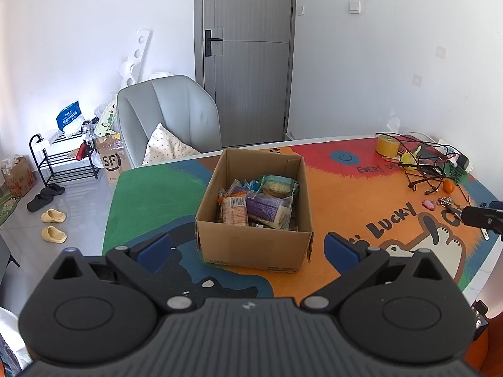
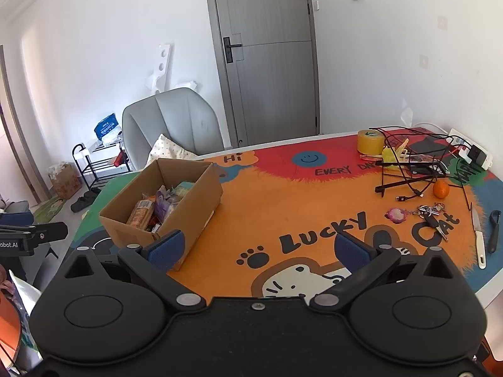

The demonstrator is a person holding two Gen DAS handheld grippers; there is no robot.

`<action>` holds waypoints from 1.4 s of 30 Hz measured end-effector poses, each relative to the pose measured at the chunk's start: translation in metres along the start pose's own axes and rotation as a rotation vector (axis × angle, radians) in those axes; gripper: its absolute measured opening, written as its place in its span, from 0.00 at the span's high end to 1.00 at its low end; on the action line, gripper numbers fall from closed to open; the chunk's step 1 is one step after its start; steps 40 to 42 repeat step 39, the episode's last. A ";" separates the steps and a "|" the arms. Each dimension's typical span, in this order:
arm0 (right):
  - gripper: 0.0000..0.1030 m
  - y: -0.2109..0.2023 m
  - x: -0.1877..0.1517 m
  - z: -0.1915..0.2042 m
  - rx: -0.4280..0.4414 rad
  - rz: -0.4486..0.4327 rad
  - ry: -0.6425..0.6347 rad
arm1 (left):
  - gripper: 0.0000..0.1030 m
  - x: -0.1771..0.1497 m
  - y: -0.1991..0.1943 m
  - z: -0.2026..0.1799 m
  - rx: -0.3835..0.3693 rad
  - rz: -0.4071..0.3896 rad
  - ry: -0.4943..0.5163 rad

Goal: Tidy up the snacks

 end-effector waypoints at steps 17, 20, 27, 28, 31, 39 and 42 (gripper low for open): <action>0.00 -0.001 0.000 0.003 0.000 0.004 -0.007 | 0.00 -0.001 0.001 0.001 0.000 0.000 0.002; 0.00 -0.001 -0.001 0.004 -0.002 0.004 -0.010 | 0.00 -0.001 0.001 0.001 0.000 -0.001 0.001; 0.00 -0.001 0.000 0.003 -0.001 0.005 -0.009 | 0.00 -0.003 0.002 0.001 -0.003 0.001 0.003; 0.00 -0.001 0.000 0.004 -0.001 0.006 -0.012 | 0.00 -0.003 0.002 0.001 -0.003 0.000 0.003; 0.00 0.000 -0.001 0.004 0.002 0.008 -0.015 | 0.00 -0.004 0.003 0.000 -0.004 0.000 0.003; 0.00 0.001 -0.002 0.004 0.002 0.012 -0.016 | 0.00 -0.004 0.005 0.000 -0.008 0.002 -0.001; 0.00 0.001 -0.002 0.004 0.002 0.012 -0.016 | 0.00 -0.004 0.005 0.000 -0.008 0.002 -0.001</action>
Point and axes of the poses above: each gripper's, at about its wrist camera, not at the fingertips, and y roughly the way its jaws point, z to its left, x to its top, the point moved 2 cm from there along y, roughly the way its jaws point, and after that the axes turned 7 degrees about y, right-handed, at the moved point
